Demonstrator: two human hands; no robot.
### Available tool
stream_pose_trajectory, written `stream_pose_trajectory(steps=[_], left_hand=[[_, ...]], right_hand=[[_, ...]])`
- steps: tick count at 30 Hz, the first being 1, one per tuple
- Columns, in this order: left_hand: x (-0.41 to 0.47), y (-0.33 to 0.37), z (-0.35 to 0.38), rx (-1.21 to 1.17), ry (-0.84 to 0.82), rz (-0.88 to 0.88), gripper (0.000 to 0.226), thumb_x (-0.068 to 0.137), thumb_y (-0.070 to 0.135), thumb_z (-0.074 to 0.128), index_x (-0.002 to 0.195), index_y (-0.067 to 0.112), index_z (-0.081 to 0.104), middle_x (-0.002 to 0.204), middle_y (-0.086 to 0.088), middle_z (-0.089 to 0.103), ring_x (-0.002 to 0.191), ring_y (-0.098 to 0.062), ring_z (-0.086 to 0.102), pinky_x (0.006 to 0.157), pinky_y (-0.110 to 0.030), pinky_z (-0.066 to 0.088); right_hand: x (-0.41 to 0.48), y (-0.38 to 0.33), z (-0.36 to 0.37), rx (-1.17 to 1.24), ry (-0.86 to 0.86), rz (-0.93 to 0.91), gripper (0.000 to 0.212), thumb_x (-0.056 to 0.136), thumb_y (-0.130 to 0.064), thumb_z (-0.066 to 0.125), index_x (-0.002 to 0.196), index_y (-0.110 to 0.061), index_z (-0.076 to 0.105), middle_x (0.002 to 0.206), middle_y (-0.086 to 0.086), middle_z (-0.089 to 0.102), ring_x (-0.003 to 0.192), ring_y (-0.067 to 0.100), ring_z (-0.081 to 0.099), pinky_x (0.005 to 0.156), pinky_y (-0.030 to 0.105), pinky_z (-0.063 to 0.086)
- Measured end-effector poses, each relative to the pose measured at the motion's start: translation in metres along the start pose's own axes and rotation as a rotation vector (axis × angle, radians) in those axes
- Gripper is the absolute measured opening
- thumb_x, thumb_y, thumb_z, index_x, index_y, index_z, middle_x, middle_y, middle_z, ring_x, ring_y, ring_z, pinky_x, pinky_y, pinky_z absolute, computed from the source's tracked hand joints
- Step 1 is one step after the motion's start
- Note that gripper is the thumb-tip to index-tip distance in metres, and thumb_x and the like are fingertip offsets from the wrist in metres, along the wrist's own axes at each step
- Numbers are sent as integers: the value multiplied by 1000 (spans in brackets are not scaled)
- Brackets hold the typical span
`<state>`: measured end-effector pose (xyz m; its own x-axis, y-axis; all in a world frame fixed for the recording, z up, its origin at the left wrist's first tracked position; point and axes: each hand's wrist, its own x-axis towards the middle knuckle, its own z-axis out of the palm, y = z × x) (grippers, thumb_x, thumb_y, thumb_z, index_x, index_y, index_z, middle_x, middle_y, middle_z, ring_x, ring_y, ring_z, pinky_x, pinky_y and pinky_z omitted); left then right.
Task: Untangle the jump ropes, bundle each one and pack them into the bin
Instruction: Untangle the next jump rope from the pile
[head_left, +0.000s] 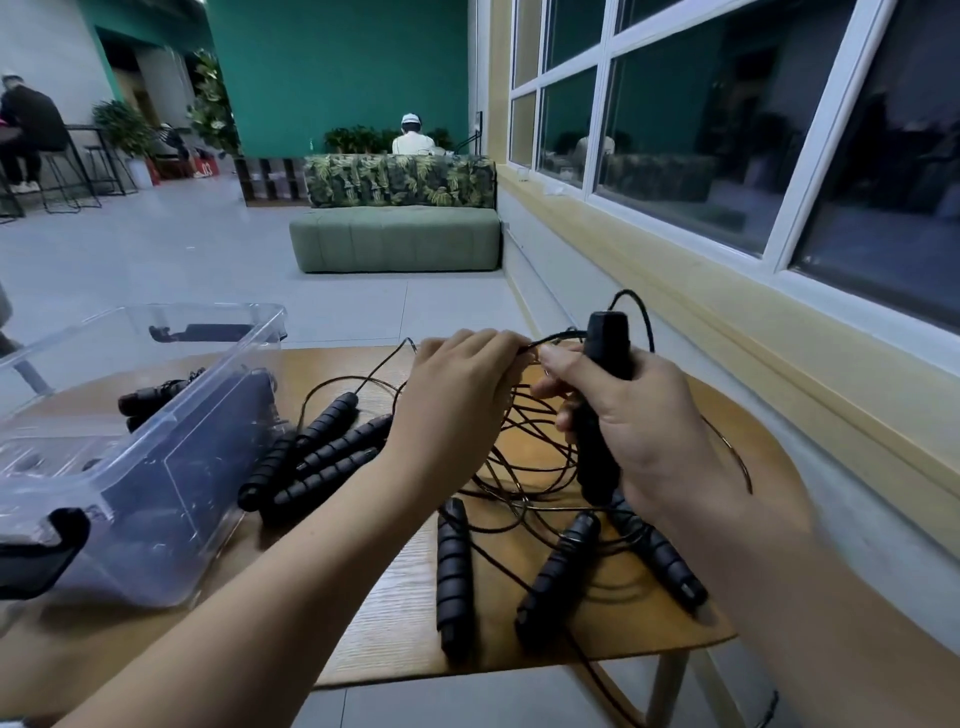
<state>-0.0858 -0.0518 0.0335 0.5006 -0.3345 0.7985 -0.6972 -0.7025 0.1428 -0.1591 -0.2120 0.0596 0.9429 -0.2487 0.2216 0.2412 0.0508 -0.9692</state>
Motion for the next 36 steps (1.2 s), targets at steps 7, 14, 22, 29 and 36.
stream_pose_trajectory(steps=[7, 14, 22, 29, 36], left_hand=[[-7, 7, 5, 34, -41, 75, 20, 107, 23, 48, 113, 16, 65, 106, 2, 72, 96, -24, 63, 82, -38, 44], [-16, -8, 19, -187, -164, -56, 32, 111, 38, 40, 116, 18, 64, 98, 9, 63, 87, -16, 54, 68, -33, 39], [-22, -36, 31, -196, -163, -129, 19, 110, 32, 54, 108, 19, 68, 96, 9, 66, 84, -15, 59, 68, -39, 51], [-9, -29, 16, -239, -40, -125, 18, 106, 27, 60, 111, 18, 75, 96, 9, 76, 86, -14, 70, 72, -41, 57], [-4, 4, 7, -166, 39, 25, 8, 104, 15, 60, 106, 21, 66, 83, 8, 62, 69, -13, 45, 61, -30, 33]], right_hand=[[-3, 3, 2, 17, 22, -79, 7, 94, -22, 83, 91, -19, 78, 88, 9, 78, 61, 21, 63, 60, 34, 53], [-11, 0, 6, -56, -82, -149, 21, 99, -16, 76, 79, -22, 80, 85, 17, 78, 63, 25, 65, 65, 42, 55], [-3, -9, -10, 75, 16, -124, 10, 99, -14, 75, 100, -4, 72, 91, 17, 79, 64, 21, 62, 62, 31, 52], [2, -11, -14, 145, 21, -98, 9, 98, -19, 77, 101, -11, 76, 96, 15, 79, 62, 18, 60, 62, 28, 52], [0, 3, 1, 11, -62, -132, 14, 92, -18, 83, 104, -11, 78, 89, 20, 77, 60, 22, 64, 60, 34, 53]])
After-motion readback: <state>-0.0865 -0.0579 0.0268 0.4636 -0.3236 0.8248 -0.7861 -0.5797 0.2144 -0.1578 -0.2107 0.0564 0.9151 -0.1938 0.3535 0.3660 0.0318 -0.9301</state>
